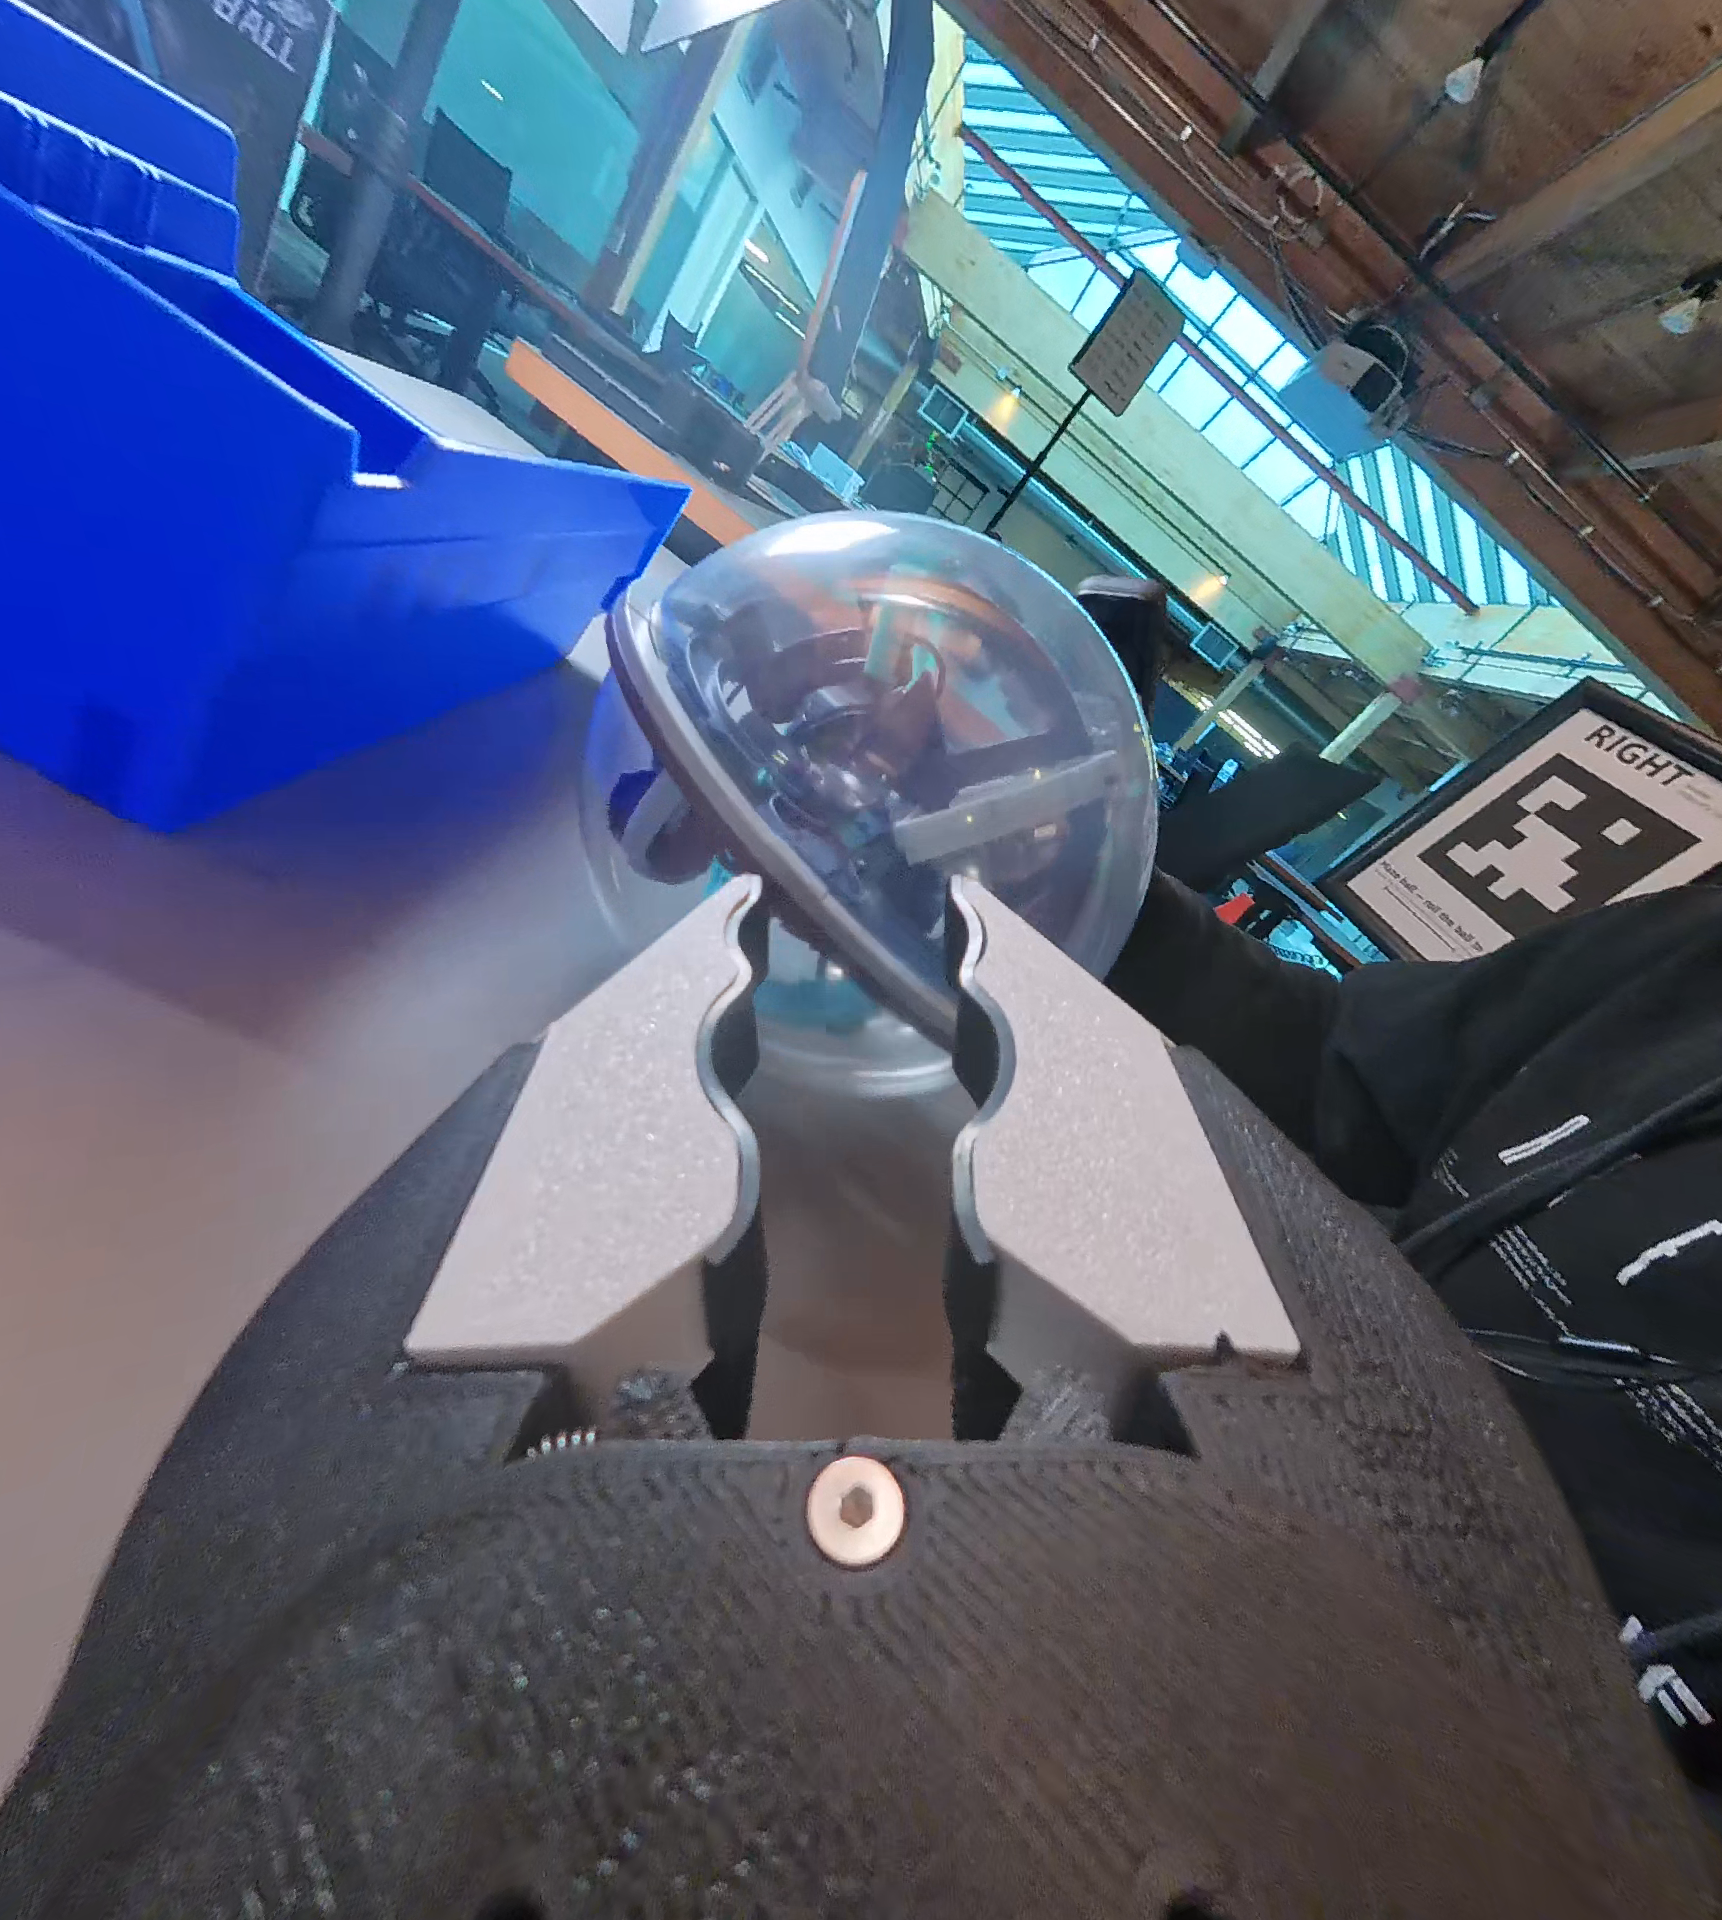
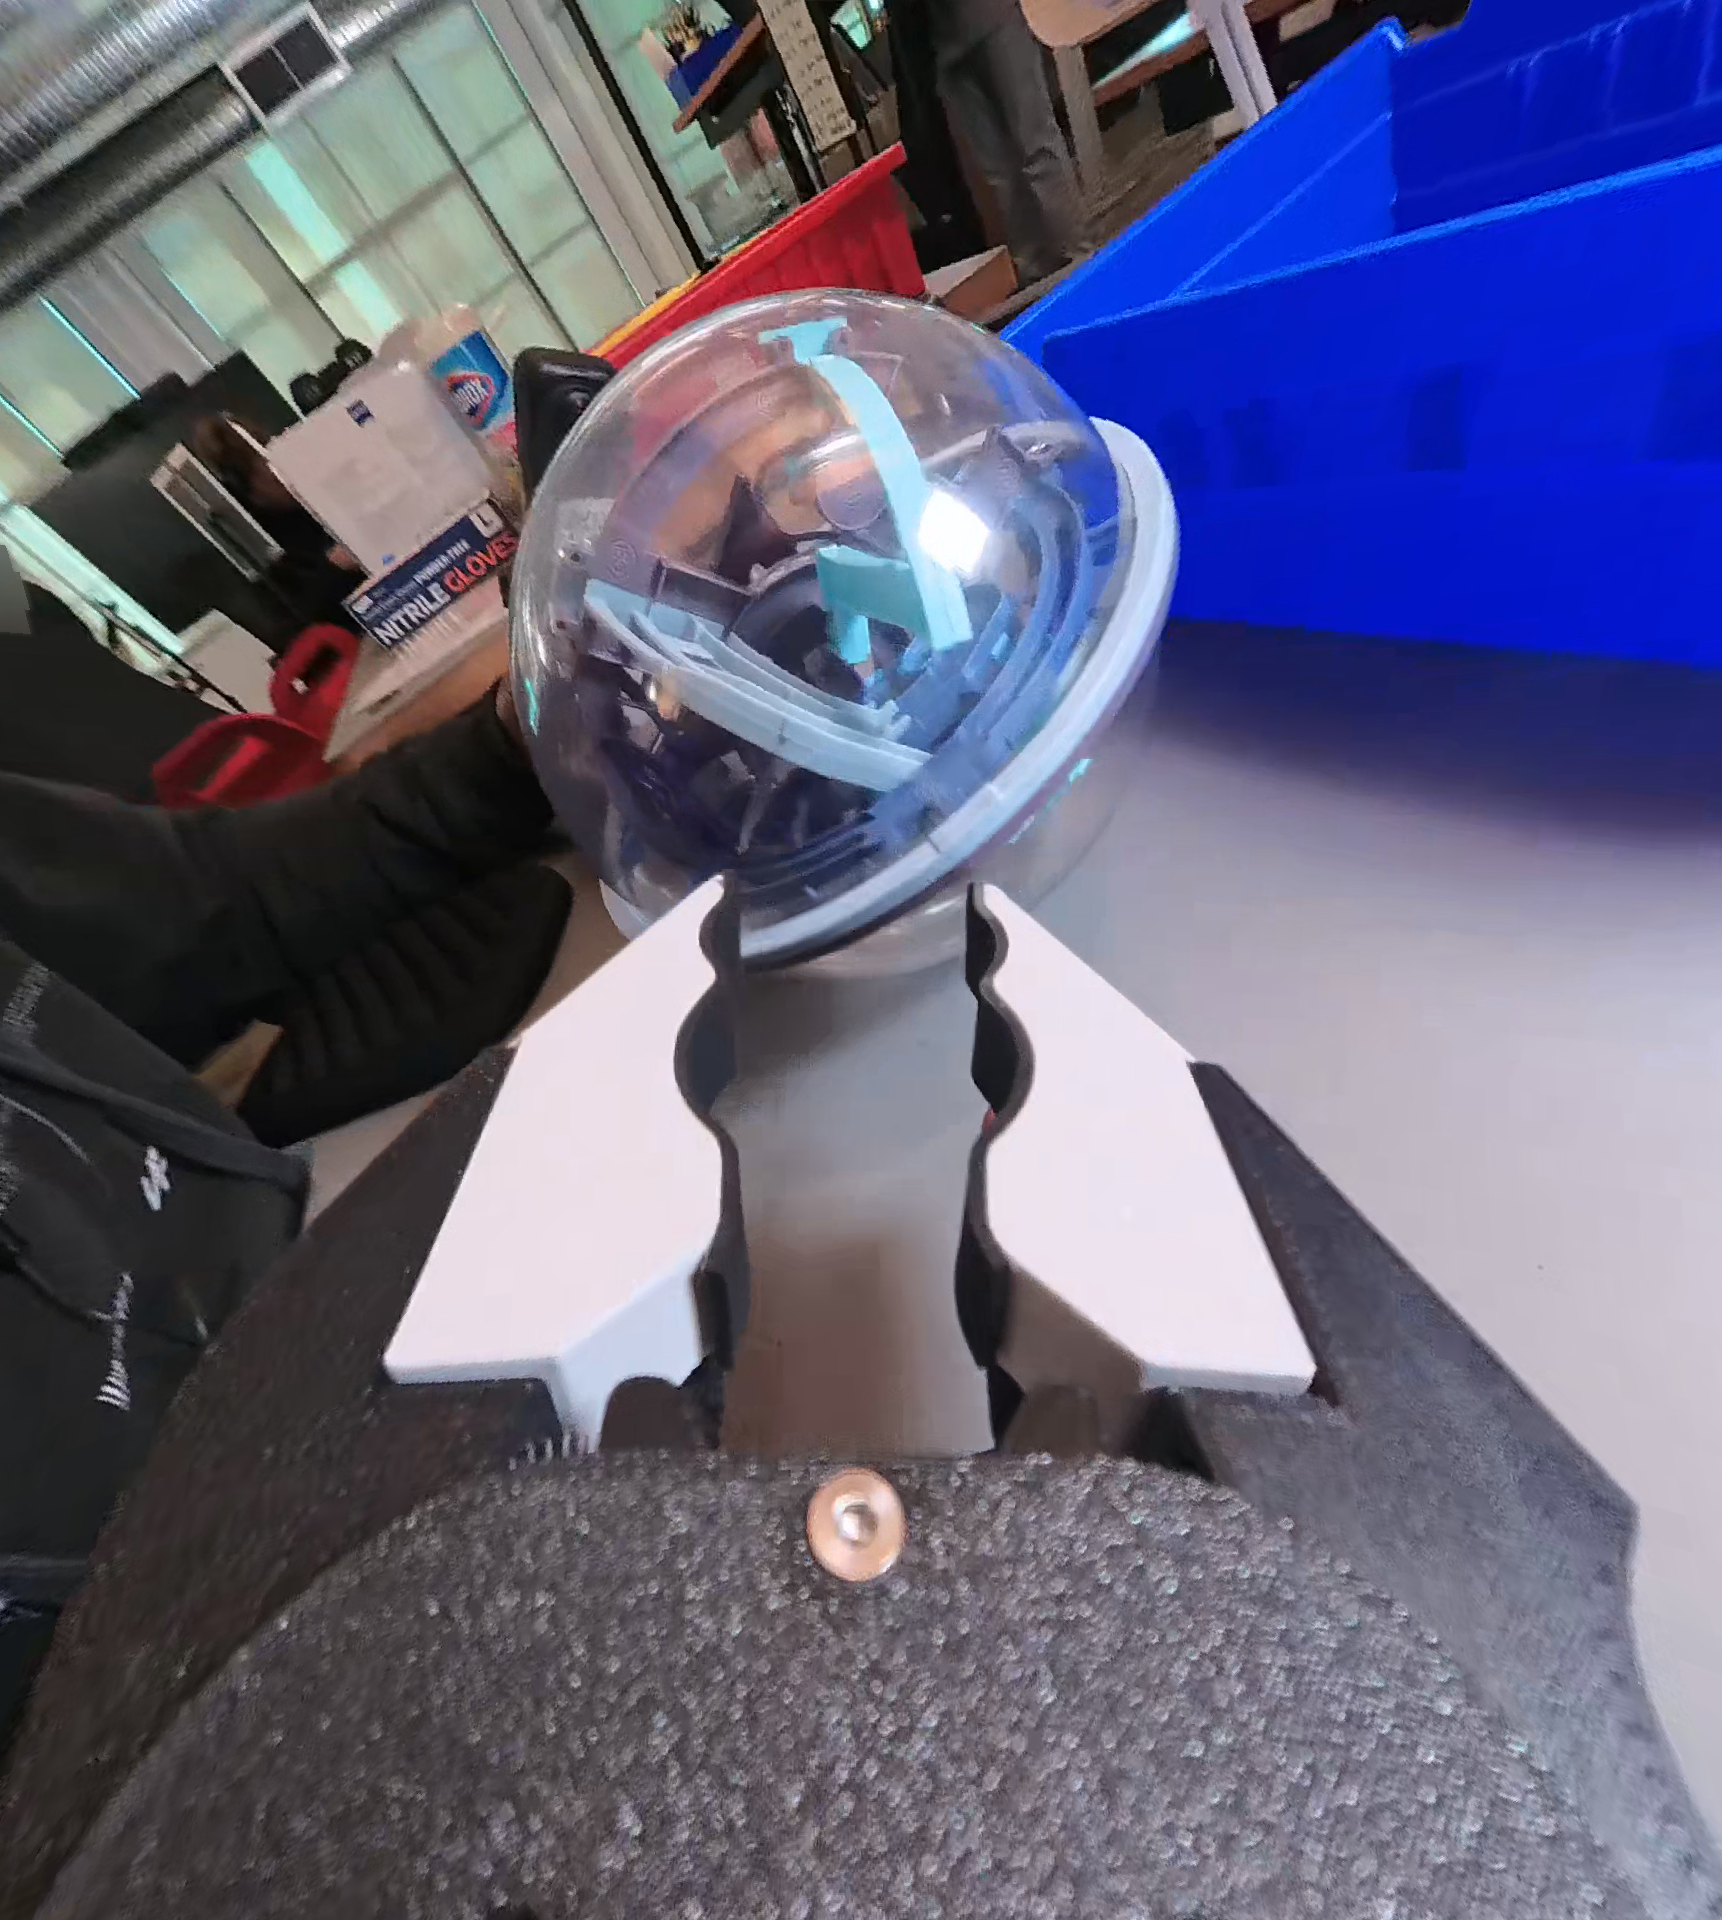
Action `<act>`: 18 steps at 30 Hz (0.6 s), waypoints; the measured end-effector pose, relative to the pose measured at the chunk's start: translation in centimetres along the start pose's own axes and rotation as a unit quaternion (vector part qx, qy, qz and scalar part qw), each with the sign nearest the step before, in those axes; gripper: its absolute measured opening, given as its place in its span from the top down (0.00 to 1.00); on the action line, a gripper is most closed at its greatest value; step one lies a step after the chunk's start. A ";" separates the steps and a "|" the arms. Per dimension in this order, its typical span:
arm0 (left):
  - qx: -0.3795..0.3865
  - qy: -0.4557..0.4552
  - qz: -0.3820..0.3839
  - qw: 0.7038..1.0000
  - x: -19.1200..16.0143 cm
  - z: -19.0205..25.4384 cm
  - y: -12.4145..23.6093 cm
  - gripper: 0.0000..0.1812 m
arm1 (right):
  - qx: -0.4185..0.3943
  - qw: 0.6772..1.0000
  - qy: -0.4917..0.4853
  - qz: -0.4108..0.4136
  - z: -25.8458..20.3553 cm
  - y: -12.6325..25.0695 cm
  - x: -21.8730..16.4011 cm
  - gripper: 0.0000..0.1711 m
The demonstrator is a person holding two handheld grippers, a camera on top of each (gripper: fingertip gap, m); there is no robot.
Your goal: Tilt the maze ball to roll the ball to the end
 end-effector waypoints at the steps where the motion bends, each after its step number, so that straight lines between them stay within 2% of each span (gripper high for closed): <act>1: 0.000 0.001 -0.006 1.000 -0.1 0.0 -0.1 0.84 | 0.003 1.000 -0.009 0.000 0.0 -0.1 -0.1 0.77; 8: 0.005 -0.019 -0.039 0.999 -0.9 0.6 -0.8 0.88 | -0.009 1.000 -0.025 -0.003 0.5 -0.4 -0.4 0.87; 18: 0.007 -0.025 -0.049 0.998 -1.2 0.8 -1.0 0.90 | -0.012 1.000 -0.027 -0.004 0.8 -0.4 -0.8 0.90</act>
Point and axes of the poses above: each gripper's, where its closed fingertips meet, y back along the fingers, x out of its top, z = x × y across the jaws, the point moved 7 cm from there along y, back along the fingers, and after that the axes turned 9 degrees about -x, right-handed, at the moved point
